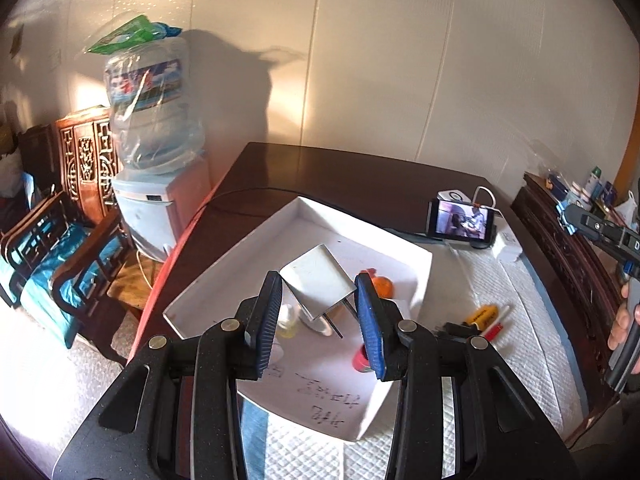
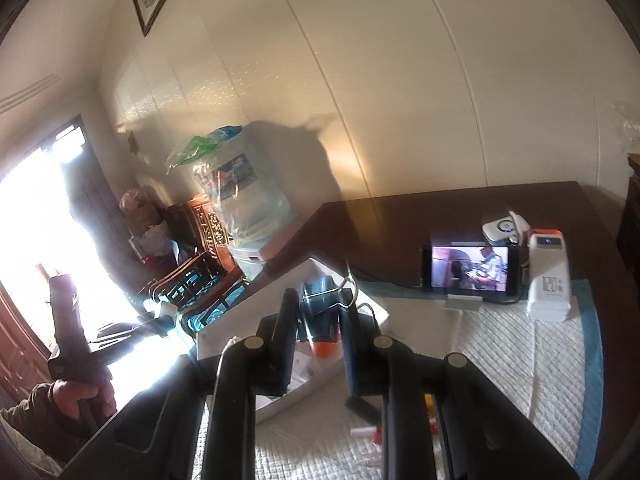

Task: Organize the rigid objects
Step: 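Carry the plug charger and binder clip over the white tray with both grippers, then open the left gripper to drop the charger while the right releases the clip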

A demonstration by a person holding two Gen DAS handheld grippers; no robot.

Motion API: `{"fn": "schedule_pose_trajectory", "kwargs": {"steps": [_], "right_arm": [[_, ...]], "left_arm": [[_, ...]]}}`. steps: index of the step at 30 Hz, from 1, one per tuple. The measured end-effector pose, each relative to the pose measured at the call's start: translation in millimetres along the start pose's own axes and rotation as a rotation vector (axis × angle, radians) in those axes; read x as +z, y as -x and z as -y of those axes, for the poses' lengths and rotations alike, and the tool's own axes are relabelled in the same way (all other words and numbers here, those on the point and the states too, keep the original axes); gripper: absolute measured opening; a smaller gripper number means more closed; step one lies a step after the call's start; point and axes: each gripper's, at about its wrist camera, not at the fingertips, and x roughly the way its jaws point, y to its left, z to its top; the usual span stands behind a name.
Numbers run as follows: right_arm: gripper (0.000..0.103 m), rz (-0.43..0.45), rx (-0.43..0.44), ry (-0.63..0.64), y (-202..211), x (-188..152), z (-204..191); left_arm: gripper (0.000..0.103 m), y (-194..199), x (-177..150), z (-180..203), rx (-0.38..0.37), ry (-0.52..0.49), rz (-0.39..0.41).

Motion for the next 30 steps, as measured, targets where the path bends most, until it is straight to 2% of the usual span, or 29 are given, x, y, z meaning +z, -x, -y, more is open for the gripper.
{"fn": "schedule_pose_trajectory", "kwargs": {"steps": [7,14,19,23,27,30], "right_arm": [[0.019,0.007,0.015,0.027,-13,11,-15],[0.019,0.025,0.039,0.084,-35,42,-45],[0.019,-0.015,0.054,0.132,-64,49,-71],[0.019,-0.091,0.058,0.155,-106,40,-84],[0.019,-0.21,0.034,0.086,-159,9,-73],[0.019,-0.301,0.013,0.019,-193,-17,-59]], "left_arm": [[0.037,1,13,-24,0.027,0.007,0.012],[0.037,5,44,-64,0.075,0.034,0.047],[0.037,1,61,-81,0.068,0.043,0.065],[0.037,-26,57,-81,0.023,0.055,-0.001],[0.037,-72,38,-69,-0.037,0.052,-0.118],[0.037,-102,25,-63,-0.033,0.054,-0.191]]}}
